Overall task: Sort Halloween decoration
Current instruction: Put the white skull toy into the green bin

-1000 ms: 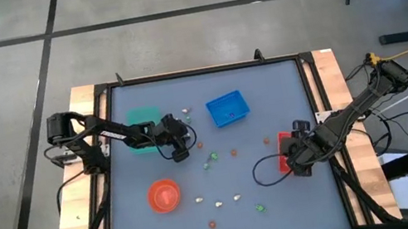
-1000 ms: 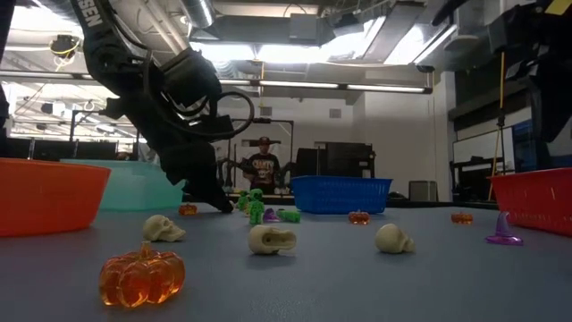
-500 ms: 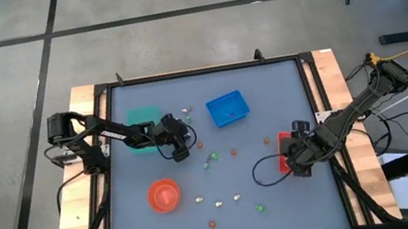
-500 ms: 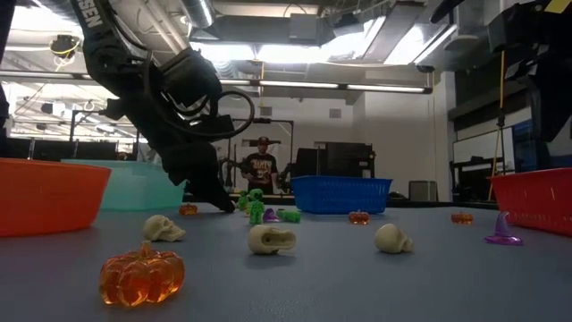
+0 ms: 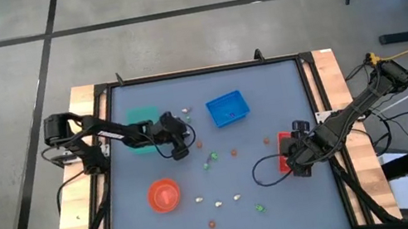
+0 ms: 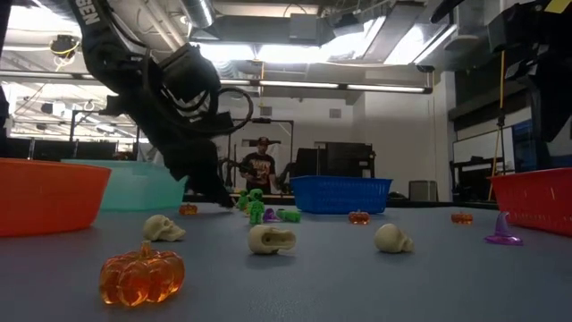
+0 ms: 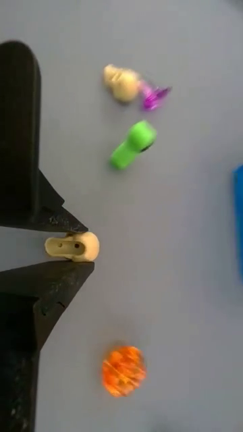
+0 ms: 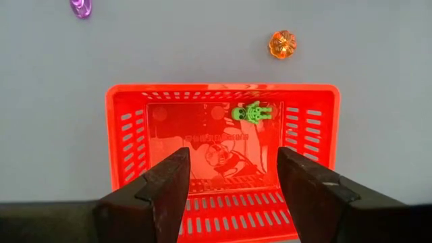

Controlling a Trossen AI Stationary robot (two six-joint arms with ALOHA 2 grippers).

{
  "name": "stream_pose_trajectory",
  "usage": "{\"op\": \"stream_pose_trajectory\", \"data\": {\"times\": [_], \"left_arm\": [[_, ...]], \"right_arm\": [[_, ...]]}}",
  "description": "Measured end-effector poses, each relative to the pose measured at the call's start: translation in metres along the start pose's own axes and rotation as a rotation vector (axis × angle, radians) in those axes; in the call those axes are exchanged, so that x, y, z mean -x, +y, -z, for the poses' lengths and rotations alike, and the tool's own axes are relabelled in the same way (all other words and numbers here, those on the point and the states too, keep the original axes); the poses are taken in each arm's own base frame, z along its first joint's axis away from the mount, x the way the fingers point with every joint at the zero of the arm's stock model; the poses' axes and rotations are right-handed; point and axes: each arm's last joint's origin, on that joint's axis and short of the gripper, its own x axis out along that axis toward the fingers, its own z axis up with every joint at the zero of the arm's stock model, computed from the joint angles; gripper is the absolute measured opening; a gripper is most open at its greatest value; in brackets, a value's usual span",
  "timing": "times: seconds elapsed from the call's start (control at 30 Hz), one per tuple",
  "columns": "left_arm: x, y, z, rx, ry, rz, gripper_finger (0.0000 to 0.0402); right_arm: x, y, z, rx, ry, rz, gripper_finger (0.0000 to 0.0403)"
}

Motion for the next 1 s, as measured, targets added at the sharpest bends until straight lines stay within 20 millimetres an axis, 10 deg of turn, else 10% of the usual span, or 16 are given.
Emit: {"op": "stream_pose_trajectory", "data": {"times": [0.53, 1.0], "left_arm": [[0.073, 0.026, -0.039, 0.08, -0.245, -0.032, 0.0047], [0.124, 0.048, -0.003, 0.103, 0.053, -0.113, 0.0047]], "right_arm": [[0.0, 0.001, -0.001, -0.003, -0.01, -0.01, 0.0221], [0.0, 0.002, -0.003, -0.008, -0.026, -0.022, 0.0221]]}}
